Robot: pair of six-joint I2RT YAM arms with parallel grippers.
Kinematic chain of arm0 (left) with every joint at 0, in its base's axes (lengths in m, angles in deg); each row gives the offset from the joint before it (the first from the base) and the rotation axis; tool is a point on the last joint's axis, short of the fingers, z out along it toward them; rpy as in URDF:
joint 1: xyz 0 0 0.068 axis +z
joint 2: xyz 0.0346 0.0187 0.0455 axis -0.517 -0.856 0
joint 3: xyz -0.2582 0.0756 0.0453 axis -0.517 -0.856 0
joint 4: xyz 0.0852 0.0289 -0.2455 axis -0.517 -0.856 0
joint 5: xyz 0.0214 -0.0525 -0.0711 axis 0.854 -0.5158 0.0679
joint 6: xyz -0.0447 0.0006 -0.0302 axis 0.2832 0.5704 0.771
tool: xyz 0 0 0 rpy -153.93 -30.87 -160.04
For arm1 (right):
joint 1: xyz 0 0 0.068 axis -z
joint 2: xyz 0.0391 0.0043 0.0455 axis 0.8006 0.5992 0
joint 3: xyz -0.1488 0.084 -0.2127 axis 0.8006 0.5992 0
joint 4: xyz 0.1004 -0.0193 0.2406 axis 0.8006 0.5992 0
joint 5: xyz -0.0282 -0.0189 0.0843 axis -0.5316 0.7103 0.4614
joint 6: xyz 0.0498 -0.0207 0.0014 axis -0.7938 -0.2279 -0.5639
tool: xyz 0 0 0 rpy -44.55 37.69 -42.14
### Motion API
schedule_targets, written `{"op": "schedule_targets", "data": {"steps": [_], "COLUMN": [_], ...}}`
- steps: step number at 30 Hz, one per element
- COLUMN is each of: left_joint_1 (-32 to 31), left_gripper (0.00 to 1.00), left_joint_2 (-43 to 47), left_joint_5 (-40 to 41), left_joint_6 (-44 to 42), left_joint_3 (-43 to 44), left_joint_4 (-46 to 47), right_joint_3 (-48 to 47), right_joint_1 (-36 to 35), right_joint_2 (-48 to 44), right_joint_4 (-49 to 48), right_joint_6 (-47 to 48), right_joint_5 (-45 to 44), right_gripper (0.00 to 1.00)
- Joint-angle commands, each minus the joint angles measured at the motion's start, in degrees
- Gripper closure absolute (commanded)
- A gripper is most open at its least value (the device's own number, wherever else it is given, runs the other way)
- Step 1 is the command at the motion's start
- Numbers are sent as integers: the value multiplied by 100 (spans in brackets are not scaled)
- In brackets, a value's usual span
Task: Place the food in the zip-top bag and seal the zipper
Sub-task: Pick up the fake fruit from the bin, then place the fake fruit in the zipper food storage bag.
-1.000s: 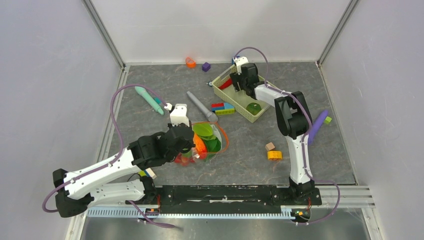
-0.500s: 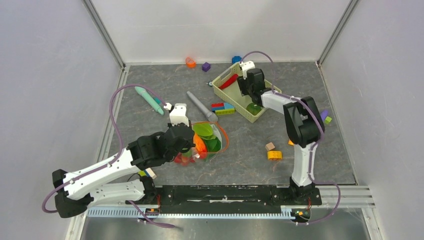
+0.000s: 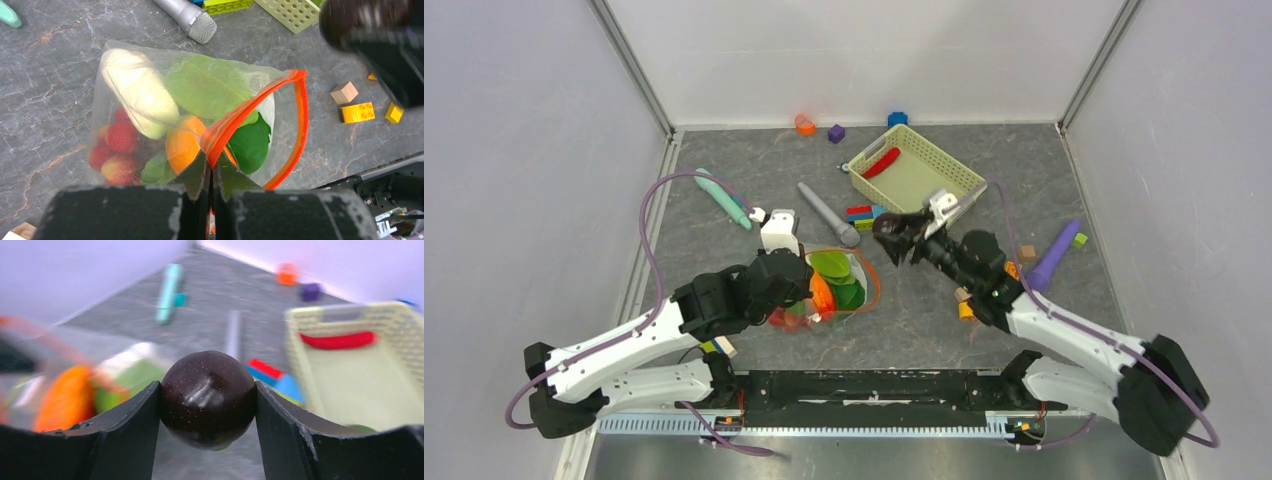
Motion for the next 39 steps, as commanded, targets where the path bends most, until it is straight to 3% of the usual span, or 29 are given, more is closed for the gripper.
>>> {"op": "schedule_targets", "data": {"steps": [1,5,12,22,27,29,39], "left_joint_1": [28,23,26,23,27,28,23], "left_gripper": [97,97,97,98,98,98,98], "left_joint_2": [198,208,145,164,210,222,498], "left_joint_5": [-156,-278,-710,-1738,-2175,-2311,-2569], "left_joint_6": [274,255,75,-323,-504,-536,-587], "left_joint_3": [157,194,303,439,518,537,417], "left_joint_4": [-115,-209,-304,-210,-140,-125,271], "right_joint_3": [773,1020,787,4,-250,-299,-411], "right_joint_1": [-587,-1190,-2207,-3018,-3247,-3312,-3559], "right_joint_2": [-1015,-1341,-470,503,829,944,1385], "right_joint_4": [-965,-1157,-1145,-1050,-1081,-1120,-781], "right_joint_6": [-613,-662,-452,-298,-560,-612,-575], "right_joint_5": [1109,1649,1115,-2109,-3002,-3212,-4641], "right_gripper": [77,76,74,70,68,58,52]}}
